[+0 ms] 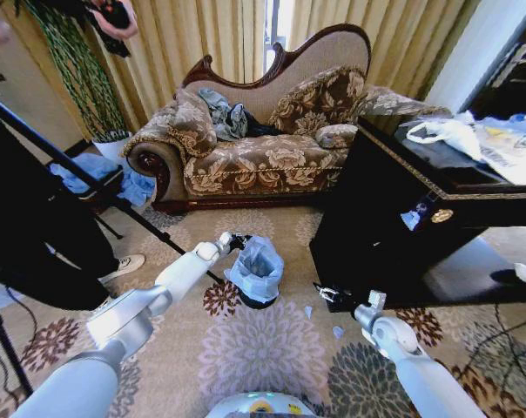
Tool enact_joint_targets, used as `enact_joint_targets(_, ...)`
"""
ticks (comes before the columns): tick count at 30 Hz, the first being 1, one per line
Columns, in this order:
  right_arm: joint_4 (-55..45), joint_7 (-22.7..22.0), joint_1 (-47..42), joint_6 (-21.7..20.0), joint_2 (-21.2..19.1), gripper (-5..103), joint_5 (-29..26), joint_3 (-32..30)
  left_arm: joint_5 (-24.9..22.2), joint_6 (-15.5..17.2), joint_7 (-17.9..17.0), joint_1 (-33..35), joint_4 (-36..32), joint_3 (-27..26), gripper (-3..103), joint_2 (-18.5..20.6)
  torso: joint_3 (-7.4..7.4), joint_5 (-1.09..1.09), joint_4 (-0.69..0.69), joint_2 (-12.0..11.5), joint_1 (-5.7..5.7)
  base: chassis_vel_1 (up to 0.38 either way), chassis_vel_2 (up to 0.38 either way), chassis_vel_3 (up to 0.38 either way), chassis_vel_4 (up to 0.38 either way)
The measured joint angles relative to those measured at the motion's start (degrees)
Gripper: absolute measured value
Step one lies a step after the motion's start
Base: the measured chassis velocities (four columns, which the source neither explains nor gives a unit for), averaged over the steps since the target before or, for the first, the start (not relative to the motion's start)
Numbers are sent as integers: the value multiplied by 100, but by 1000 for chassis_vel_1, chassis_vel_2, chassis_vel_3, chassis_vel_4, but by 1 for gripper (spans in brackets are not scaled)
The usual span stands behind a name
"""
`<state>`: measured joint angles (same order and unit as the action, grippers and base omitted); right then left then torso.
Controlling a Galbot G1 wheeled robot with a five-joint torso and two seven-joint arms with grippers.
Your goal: Place a garbage bag over the trash bin.
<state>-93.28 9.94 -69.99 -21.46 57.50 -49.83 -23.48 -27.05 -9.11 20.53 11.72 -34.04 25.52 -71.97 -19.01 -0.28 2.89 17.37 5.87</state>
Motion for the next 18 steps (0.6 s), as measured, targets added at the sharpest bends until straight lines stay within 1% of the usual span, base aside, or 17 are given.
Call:
enact_joint_targets(2,3,23,-47,31,-1,100,11,-5,-13,-5,28,5,343,-126,0,-149,0,0,0,0,0,0,0,0,0)
enact_joint_targets(4,4,27,-58,39,-3,100,12,-8,-18,-5,33,9,406,-147,0,-172,0,0,0,0,0,0,0,0,0)
enact_joint_targets(7,4,57,-149,73,-34,100,15,-24,-39,-4,21,90,766,-355,0,-369,0,-1,0,0,0,0,0,0,0)
enact_joint_targets(12,5,78,-184,94,-42,100,16,-41,-54,3,13,124,877,-438,0,-443,2,4,-2,1,-1,0,0,0,0)
enact_joint_targets(16,6,86,-225,108,-40,100,24,-46,-44,67,41,208,1026,-480,0,-519,-1,-5,0,-1,1,0,0,0,0)
enact_joint_targets(17,3,91,-236,112,-44,100,26,-47,-42,80,44,238,1039,-505,0,-532,-1,-4,1,0,1,0,0,0,0)
enact_joint_targets(18,-4,106,-251,123,-66,100,26,-46,-35,104,43,309,1040,-543,0,-525,0,2,1,0,0,0,0,0,0)
